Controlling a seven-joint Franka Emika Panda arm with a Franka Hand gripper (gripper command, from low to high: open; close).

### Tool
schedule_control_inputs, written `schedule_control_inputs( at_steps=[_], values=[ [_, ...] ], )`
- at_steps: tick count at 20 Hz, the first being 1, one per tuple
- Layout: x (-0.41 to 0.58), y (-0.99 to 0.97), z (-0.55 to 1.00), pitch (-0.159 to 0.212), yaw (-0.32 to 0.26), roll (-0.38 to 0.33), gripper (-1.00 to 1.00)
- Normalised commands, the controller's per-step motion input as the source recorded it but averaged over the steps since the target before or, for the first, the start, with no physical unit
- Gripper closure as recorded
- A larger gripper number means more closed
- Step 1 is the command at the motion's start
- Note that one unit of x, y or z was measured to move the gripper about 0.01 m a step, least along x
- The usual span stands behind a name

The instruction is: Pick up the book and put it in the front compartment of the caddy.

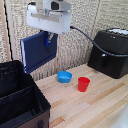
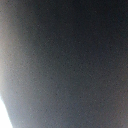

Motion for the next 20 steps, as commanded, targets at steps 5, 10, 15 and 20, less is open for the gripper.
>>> schedule_control_inputs(
  at_steps=[5,10,15,20],
  values=[
    [-0.039,0.72,0.33,0.035,-0.082,-0.014,1.0],
    [-0.018,0.71,0.33,0.02,-0.101,-0.022,1.0],
    [-0.037,0.68,0.14,0.025,-0.137,-0.051,1.0],
    [-0.05,0.69,0.11,0.034,-0.131,-0.053,1.0]
  ],
)
